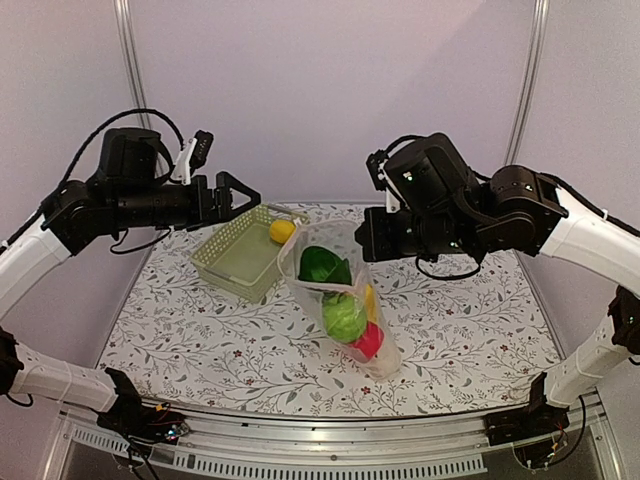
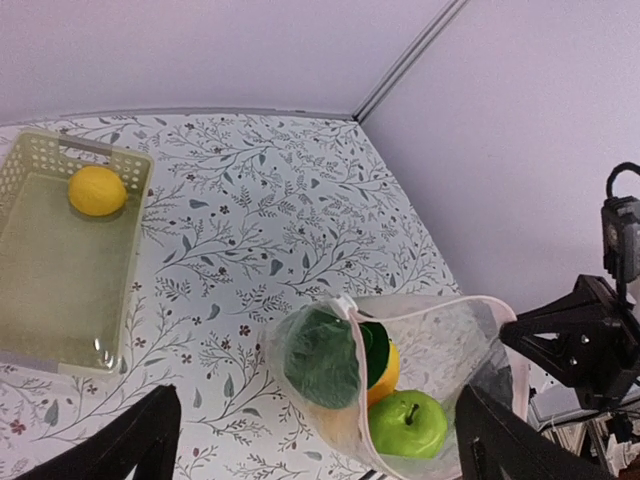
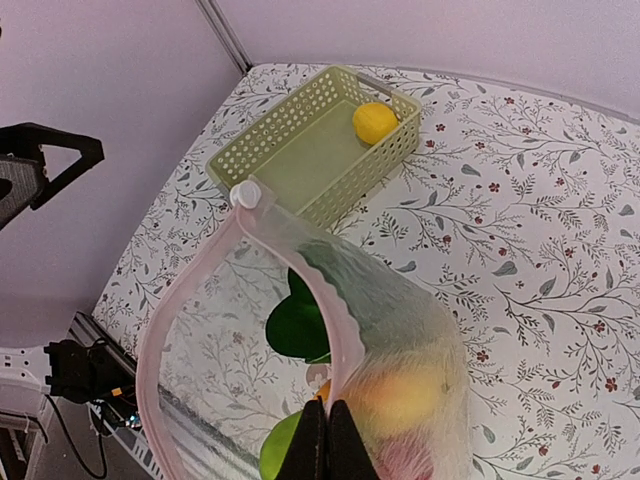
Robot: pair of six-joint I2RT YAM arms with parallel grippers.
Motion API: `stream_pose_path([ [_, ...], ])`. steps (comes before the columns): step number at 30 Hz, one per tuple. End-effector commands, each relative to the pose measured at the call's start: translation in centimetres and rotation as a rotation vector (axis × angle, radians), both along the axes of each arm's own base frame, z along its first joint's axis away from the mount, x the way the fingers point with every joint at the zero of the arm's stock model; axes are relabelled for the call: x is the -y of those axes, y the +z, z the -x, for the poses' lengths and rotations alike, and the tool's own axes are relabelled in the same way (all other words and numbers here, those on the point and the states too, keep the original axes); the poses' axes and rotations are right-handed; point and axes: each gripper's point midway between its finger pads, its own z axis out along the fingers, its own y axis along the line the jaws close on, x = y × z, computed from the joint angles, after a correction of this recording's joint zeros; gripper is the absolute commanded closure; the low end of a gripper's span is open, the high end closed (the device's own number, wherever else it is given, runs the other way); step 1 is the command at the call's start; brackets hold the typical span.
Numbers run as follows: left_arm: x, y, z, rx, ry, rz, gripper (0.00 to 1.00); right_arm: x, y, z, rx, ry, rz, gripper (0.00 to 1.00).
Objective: Place the food in the zip-top bag and seal the zipper
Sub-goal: Pick up the fake fruit from the bin.
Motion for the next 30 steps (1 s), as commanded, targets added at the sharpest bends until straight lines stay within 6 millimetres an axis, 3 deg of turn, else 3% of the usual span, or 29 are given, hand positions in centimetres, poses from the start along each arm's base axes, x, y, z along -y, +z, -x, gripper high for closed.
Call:
stream_pose_path([
  [1, -1.3, -4.1, -3.3, -0.079, 0.097, -0.027, 0.04, 0.5, 1.0, -0.2, 0.015, -0.018, -0.037, 1.0],
  [6, -2.9, -9.2, -8.7, -0.164, 0.263, 0.012, 0.05, 0.3, 1.0, -0.2, 0.013, -0.012, -0.044, 1.0],
  [13, -2.4, -14.5, -15.2, -0.196, 0.355, -0.05, 0.05, 0.3, 1.6, -0.4, 0.023, -0.015, -0.057, 1.0],
  [18, -2.2, -20.6, -20.2, -0.279, 0.357, -0.164, 0.06, -0.1, 1.3, -0.5, 0.015, -0.005, -0.052, 1.0],
  [25, -1.2, -26.1, -24.6, -0.321, 0.304, -0.291, 0.07, 0.2, 1.3, -0.4, 0.008, -0.009, -0.055, 1.0],
  [30, -0.5, -28.3, -26.4, -0.307, 0.26, -0.353, 0.07, 0.3, 1.0, -0.6, 0.002, -0.024, -0.053, 1.0],
])
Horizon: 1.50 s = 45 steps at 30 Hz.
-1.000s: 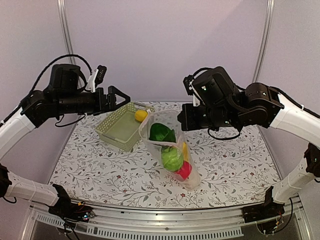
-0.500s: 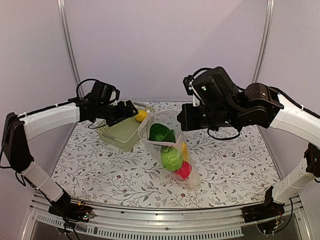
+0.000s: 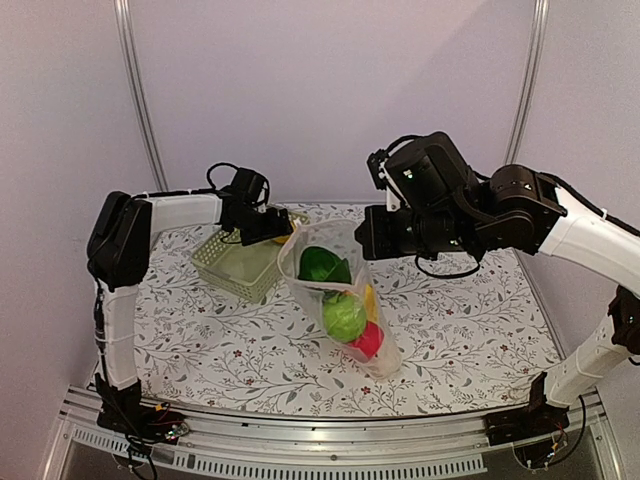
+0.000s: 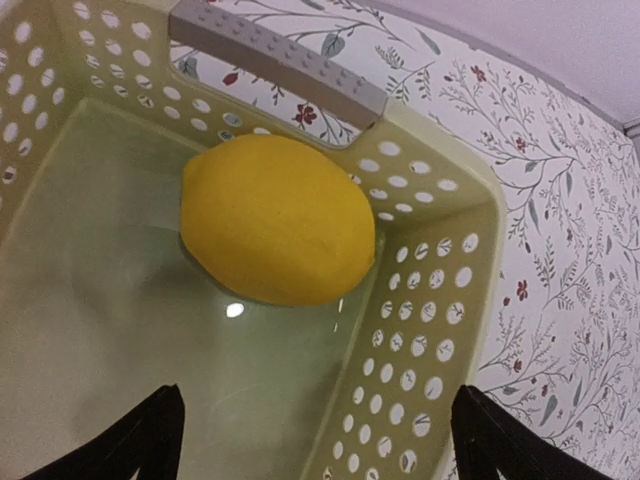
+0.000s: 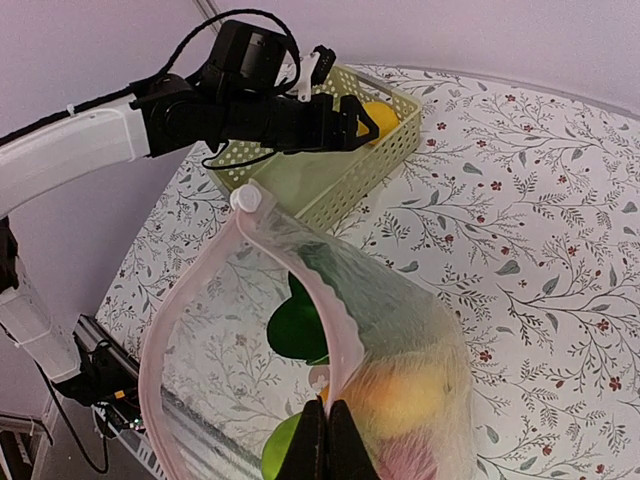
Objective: Place the food in the zip-top bag and seal the zipper
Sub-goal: Pick up the fake fruit from the bin.
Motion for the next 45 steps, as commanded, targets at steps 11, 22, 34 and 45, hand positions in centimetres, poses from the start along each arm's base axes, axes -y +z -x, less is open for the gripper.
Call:
stream_pose_path([
  [11, 0.0, -2.9, -3.5, 0.0, -0.081, -0.081, 0.05, 0.1, 0.5, -0.5, -0.008, -0.025, -0.04, 1.0],
  [22, 0.1, -5.0, -5.1, -0.013, -0.105, -0.063, 0.04, -0.4, 0.2, -0.4, -0.024, -0.013, -0.039, 1.0],
  [34, 0.4, -6.6, -6.2, -0.035, -0.132, -0.077, 0.04, -0.7, 0.0, -0.5, -0.029, -0.01, -0.04, 1.0],
  [45, 0.5, -6.8, -6.8, -0.033, -0.144, -0.094, 0.14, -1.0, -0.3, -0.5, -0.037, 0.0, -0.033, 1.0],
])
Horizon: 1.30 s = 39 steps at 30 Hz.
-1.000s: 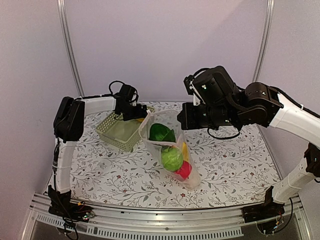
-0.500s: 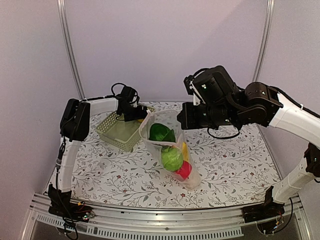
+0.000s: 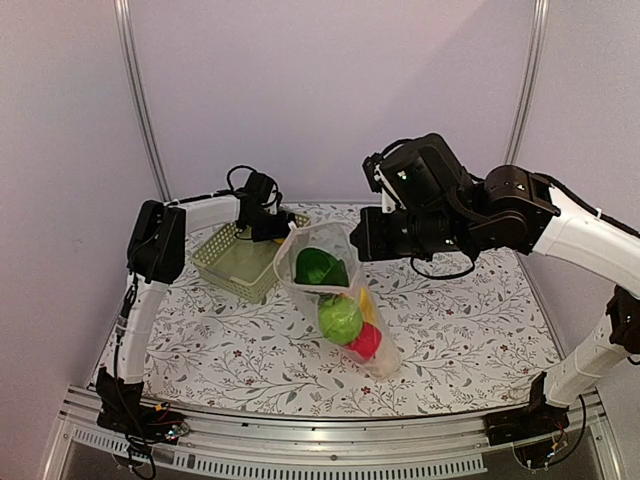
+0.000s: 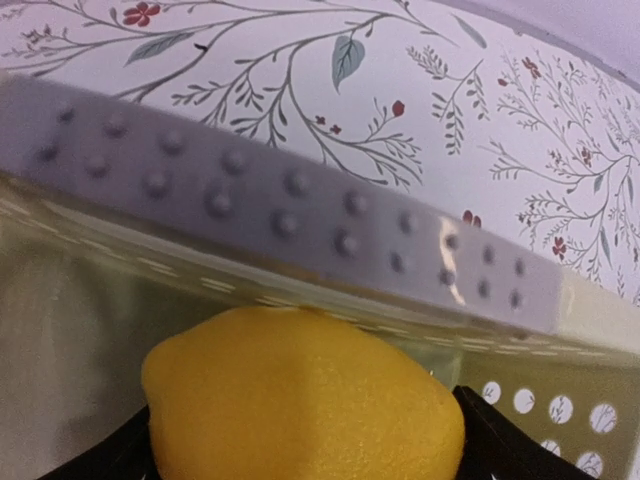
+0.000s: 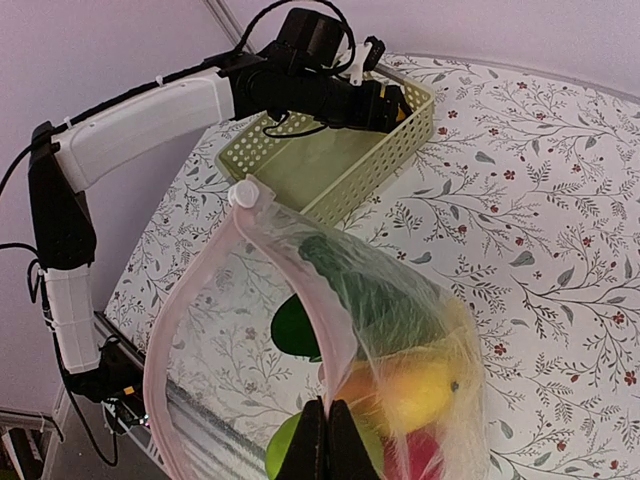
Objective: Place the food in the zip-top bag and seal the zipper
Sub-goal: Pick up the fake fruit from the bin.
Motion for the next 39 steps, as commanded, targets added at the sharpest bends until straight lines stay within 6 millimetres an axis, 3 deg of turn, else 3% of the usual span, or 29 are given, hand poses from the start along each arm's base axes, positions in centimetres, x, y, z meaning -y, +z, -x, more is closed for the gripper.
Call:
stream_pose_path([
  [1, -0.6, -0.6, 0.0, -0.018, -0.013, -0.023, 0.15, -0.4, 0.3, -0.5, -0.001, -0.009, -0.015, 1.0],
  [9, -0.6, 1.4, 0.0, 0.02, -0.015, -0.006, 0.22, -0.4, 0.1, -0.5, -0.007, -0.009, -0.017, 1.0],
  [13, -1.1, 3.6, -0.1, 0.064, 0.0, 0.011, 0.23, -0.3, 0.1, -0.5, -0.008, -0.011, -0.017, 1.0],
  [18, -1.4, 9.5, 0.0, 0.197, 0.019, 0.077, 0.24, -0.1, 0.3, -0.4, -0.004, -0.013, -0.019, 1.0],
  [22, -2.7, 14.1, 1.5, 0.281, 0.049, 0.103, 0.25, 0.1, 0.4, -0.4, 0.001, -0.018, -0.021, 1.0],
  [28, -5.1, 19.1, 6.5, 0.365, 0.094, 0.17, 0.25, 0.5, 0.6, -0.4, 0.008, -0.017, -0.019, 1.0],
  [29, -5.5, 21.0, 7.8, 0.399, 0.101, 0.2, 0.26, 0.5, 0.7, -0.4, 0.01, -0.017, -0.021, 1.0],
  [31, -6.1, 21.7, 10.6, 0.412, 0.105, 0.249, 0.26, 0.5, 0.8, -0.3, 0.016, -0.015, -0.021, 1.0],
  [33, -6.2, 24.0, 13.4, 0.449, 0.097, 0.298, 0.26, 0.6, 0.9, -0.3, 0.02, -0.013, -0.023, 1.0],
  [39, -5.0, 29.1, 22.1, 0.483, -0.02, 0.383, 0.26, 0.9, 1.0, -0.2, 0.026, -0.003, -0.02, 1.0],
])
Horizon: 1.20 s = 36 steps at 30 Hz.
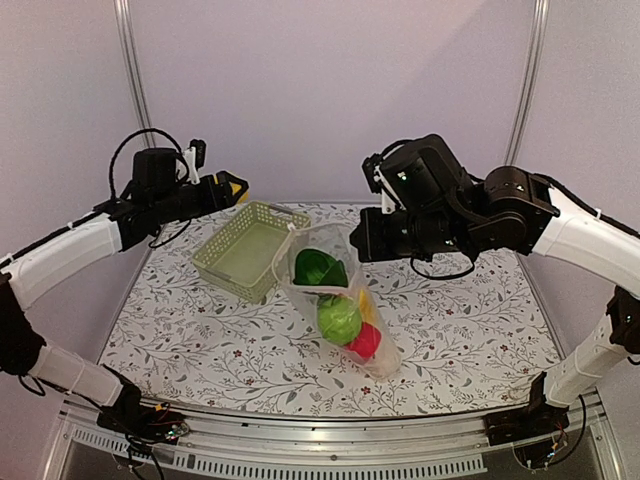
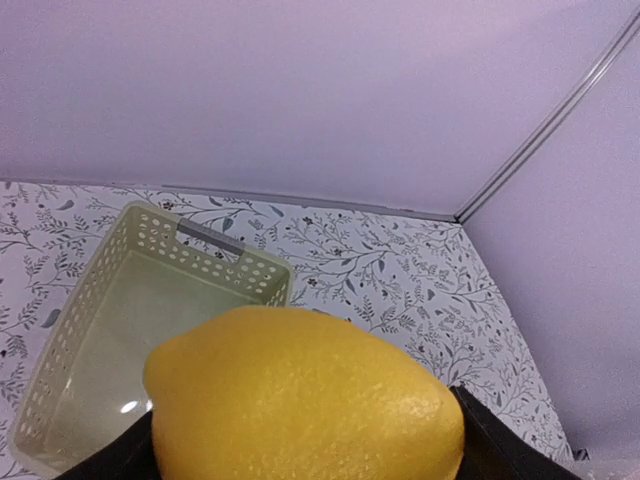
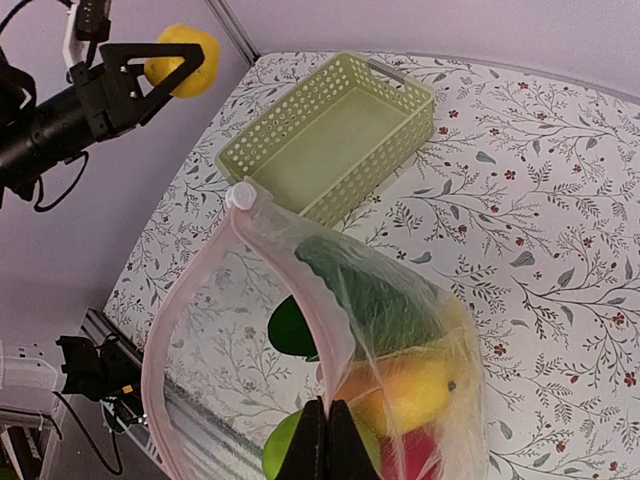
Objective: Place the food in the zip-top bag and seal the zipper
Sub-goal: Pick up the fake fruit from the bin, then place the fake fruit in the zipper food storage bag.
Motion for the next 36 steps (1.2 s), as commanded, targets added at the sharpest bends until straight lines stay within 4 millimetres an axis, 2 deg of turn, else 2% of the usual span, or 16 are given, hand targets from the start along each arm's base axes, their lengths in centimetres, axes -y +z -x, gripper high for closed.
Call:
stream_pose_path([
  [1, 2.1, 3.6, 6.2, 0.034, -0.133, 0.066, 0.26, 1.0, 1.2, -0.1, 0.026, -0.005, -0.022, 1.0],
  [4, 3.4, 5.1, 10.2, 0.038, -0.242, 0.1, 0.26, 1.0, 1.3, -0.1, 0.025, -0.003, -0.026, 1.0],
  [8, 4.8, 6.3, 14.4, 0.046, -0.333, 0.115, 0.26, 0.7, 1.4, 0.0, 0.023, 0.004, -0.03, 1.0],
  [13, 6.9, 6.9, 17.9, 0.027, -0.429, 0.119, 0.26, 0.3, 1.5, 0.2, 0.014, 0.02, -0.041, 1.0],
  [17, 9.6, 7.5, 20.2, 0.027, -0.544, 0.102, 0.27, 0.1, 1.2, 0.3, 0.005, 0.03, -0.04, 1.0],
  [20, 11.6, 7.6, 21.3, 0.017, -0.621, 0.076, 0.27, -0.1, 1.2, 0.3, 0.001, 0.035, -0.041, 1.0],
  [25, 14.7, 6.5, 21.8, -0.021, -0.712, 0.011, 0.27, 0.0, 1.4, 0.5, 0.002, 0.04, -0.046, 1.0],
  [31, 16.6, 5.2, 21.1, -0.046, -0.753, -0.072, 0.27, 0.4, 1.7, 0.6, 0.008, 0.043, -0.05, 1.0],
  [36, 18.8, 4.5, 22.3, -0.107, -0.882, -0.047, 0.29, 0.6, 2.0, 0.6, 0.016, 0.043, -0.052, 1.0],
])
